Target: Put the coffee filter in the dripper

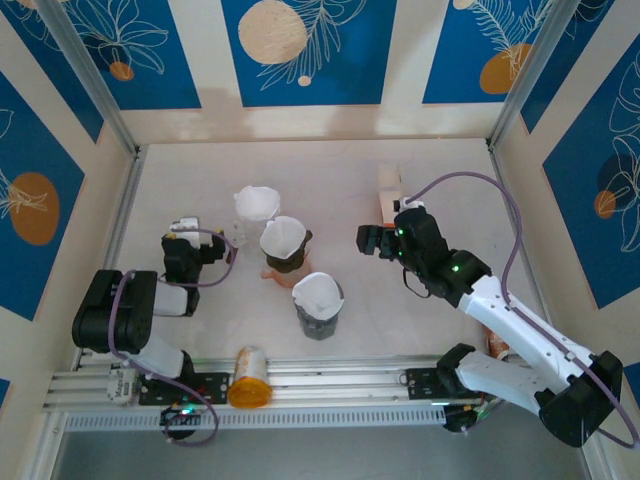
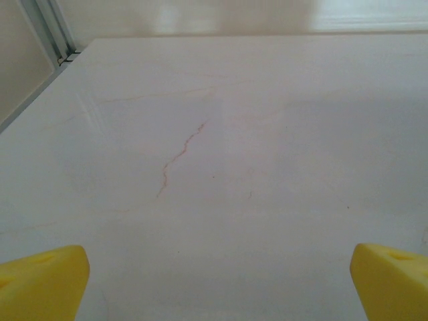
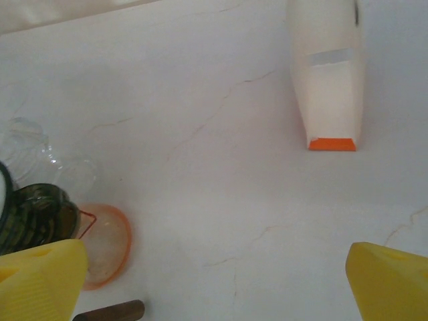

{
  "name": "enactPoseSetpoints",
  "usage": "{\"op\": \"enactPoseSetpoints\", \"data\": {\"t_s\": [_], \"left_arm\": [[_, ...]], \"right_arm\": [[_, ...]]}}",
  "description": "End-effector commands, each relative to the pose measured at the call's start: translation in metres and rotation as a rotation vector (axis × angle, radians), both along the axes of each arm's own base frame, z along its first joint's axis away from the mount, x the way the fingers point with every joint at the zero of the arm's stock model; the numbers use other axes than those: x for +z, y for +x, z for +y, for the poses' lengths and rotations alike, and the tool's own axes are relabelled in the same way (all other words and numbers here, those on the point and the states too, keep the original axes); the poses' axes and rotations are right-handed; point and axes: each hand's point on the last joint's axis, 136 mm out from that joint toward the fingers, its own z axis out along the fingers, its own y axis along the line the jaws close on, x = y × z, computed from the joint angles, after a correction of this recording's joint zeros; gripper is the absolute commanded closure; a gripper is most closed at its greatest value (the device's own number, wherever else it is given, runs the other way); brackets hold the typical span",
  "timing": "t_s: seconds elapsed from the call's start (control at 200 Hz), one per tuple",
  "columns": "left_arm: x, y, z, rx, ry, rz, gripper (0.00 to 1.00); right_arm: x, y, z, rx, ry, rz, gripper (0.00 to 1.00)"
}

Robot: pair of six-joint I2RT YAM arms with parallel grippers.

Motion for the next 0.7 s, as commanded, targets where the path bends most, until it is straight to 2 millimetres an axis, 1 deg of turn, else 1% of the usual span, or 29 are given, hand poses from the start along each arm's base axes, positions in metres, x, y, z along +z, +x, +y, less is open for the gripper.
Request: {"op": "enactPoseSetpoints", "data": {"t_s": [0.0,0.01,0.04,0.07,0.16,0.225,0.27,0.31,0.43,0.525,0.62,0.695], "left_arm": [[0.009,0.006,-0.002,0.005,0.034,-0.027,0.0],[0.009,0.007,-0.002,0.004,0.034,-0.027,0.0],[0.009,0.007,-0.001,0.008,0.037,-0.028,0.0],[0.009,0.007,-0.001,0.009,0.037,-0.028,0.0],[0.009,0.007,-0.001,0.009,0.038,-0.026,0.0],[0.009,0.007,-0.001,0.01,0.038,-0.025,0.0],[0.008,0.008,-0.001,0.011,0.039,-0.021,0.0],[0.008,0.009,-0.002,0.009,0.041,-0.015,0.0],[0.007,0.011,-0.003,0.005,0.046,-0.003,0.0],[0.006,0.012,-0.003,0.005,0.048,0.0,0.0],[0.006,0.011,-0.004,0.004,0.049,0.004,0.0],[0.006,0.012,-0.004,0.005,0.049,0.004,0.0]], "right_arm": [[-0.006,0.005,-0.02,-0.112,-0.023,0.021,0.01],[-0.006,0.006,-0.02,-0.114,-0.024,0.023,0.0],[-0.006,0.008,-0.023,-0.123,-0.023,0.02,0.04],[-0.004,0.011,-0.025,-0.132,-0.019,0.009,0.06],[0.006,0.022,-0.028,-0.135,0.011,-0.092,0.05],[0.013,0.031,-0.039,-0.181,0.03,-0.168,0.03],[0.013,0.038,-0.05,-0.215,0.033,-0.193,0.0],[0.014,0.044,-0.056,-0.21,0.024,-0.219,0.01],[0.011,0.061,-0.07,-0.174,-0.051,-0.273,0.01],[0.007,0.075,-0.084,-0.185,-0.138,-0.342,0.01],[-0.005,0.089,-0.094,-0.191,-0.23,-0.387,0.01],[-0.022,0.101,-0.096,-0.174,-0.32,-0.381,0.01]]}}
